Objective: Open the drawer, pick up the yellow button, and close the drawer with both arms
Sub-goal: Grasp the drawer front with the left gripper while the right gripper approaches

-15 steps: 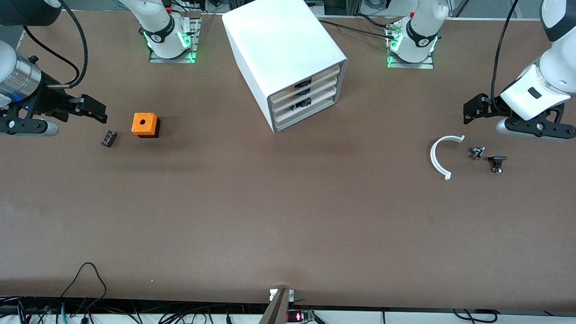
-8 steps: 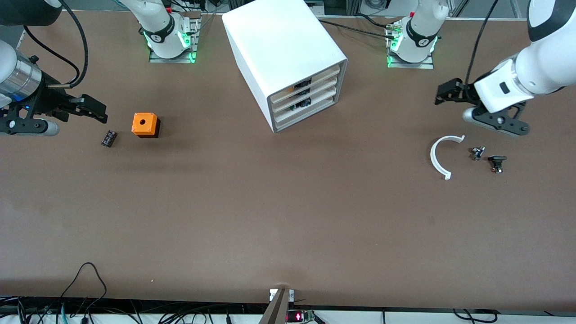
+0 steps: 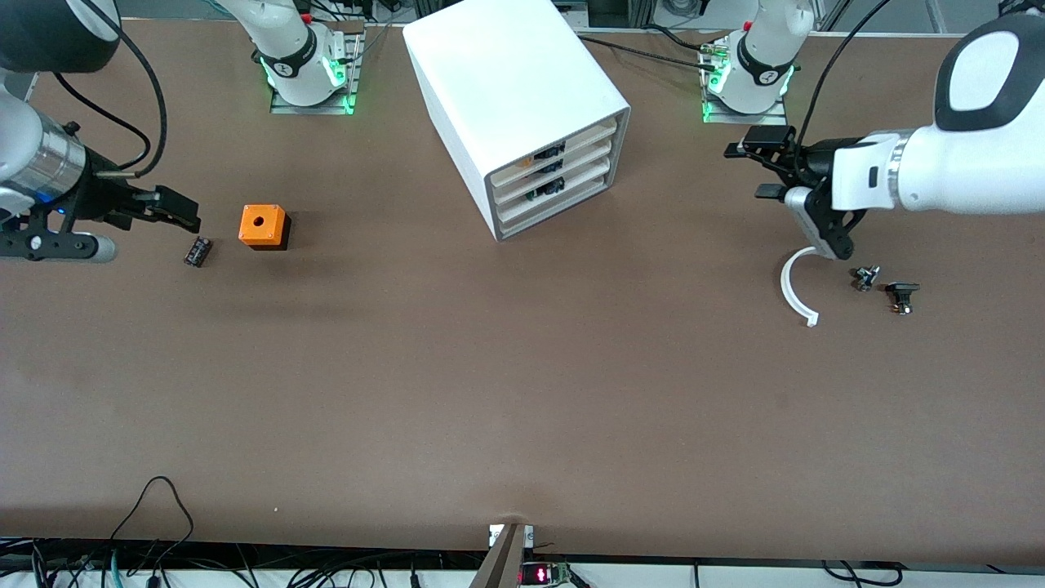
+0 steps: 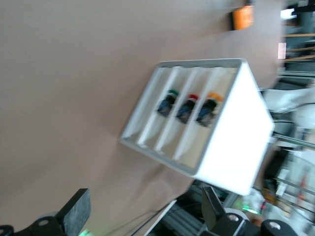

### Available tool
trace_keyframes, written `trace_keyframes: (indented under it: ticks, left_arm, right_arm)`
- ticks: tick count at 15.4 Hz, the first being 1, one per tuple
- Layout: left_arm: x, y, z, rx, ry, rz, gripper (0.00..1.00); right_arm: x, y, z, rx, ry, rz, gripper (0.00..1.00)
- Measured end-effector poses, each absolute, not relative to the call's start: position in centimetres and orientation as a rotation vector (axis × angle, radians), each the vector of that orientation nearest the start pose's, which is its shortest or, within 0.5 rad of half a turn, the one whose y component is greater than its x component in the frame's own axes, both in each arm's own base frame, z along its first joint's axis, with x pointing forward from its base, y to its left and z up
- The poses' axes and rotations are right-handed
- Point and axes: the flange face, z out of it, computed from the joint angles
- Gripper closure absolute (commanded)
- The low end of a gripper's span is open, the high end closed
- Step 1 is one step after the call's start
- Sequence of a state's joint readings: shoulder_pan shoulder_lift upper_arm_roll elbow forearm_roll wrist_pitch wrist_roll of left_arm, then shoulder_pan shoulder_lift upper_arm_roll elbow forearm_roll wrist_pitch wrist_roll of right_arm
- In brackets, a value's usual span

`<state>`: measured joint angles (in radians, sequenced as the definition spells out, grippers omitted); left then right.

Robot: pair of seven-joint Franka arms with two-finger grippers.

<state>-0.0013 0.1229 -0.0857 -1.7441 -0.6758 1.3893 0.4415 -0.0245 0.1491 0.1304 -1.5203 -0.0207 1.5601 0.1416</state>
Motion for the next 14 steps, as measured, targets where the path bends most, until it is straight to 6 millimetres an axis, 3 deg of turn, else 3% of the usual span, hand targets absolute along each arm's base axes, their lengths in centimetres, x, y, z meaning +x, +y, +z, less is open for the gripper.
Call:
trace_keyframes:
  ticks: [4, 10, 14]
  left_arm:
    - [53.1, -14.2, 44.7, 2.058, -0.594, -0.41, 0.02]
    - [51.2, -19.2, 35.3, 1.878, -0.615, -0.443, 0.06]
    - [48.3, -22.6, 30.2, 1.786, -0.532, -0.458, 0.1]
  right_arm:
    - [60.5, 6.1, 52.6, -3.145, 0.087, 0.251, 0.0]
    - [61.3, 11.4, 49.0, -3.148, 0.362, 0.287, 0.0]
    - [61.8, 14.4, 47.6, -3.142, 0.43, 0.252, 0.0]
